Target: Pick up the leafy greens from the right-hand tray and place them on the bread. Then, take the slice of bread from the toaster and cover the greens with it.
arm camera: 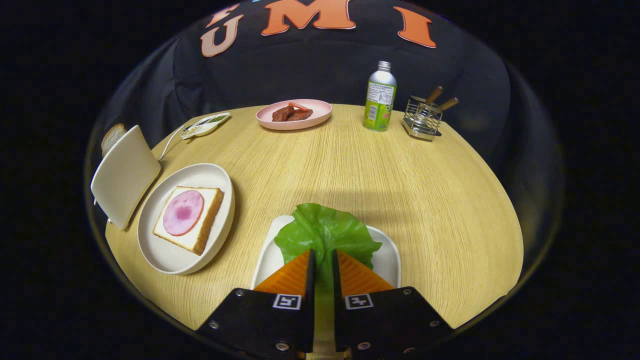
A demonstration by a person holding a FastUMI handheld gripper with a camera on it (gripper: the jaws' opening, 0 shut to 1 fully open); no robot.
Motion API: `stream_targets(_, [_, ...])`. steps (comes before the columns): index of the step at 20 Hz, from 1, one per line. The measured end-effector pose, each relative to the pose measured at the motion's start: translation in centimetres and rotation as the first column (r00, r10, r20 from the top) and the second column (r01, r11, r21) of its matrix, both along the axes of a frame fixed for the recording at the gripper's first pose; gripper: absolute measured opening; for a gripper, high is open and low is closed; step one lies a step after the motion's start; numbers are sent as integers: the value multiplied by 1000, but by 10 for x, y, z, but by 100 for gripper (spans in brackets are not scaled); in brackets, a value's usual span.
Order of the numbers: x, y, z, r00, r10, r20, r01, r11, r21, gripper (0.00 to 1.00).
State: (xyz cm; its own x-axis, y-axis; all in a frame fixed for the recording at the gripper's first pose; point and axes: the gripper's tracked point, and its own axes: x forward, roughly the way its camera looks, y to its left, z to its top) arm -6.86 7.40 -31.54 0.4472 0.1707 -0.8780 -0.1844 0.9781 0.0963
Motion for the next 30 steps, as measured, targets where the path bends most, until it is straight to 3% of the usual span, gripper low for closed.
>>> stream_targets(3, [1,3,4,1000,-8,4,7,1000,29,5])
stream_targets(14, [22,32,59,992,-47,114,19,972,235,4])
stream_targets(30, [42,147,81,983,92,157,-146,916,374,4])
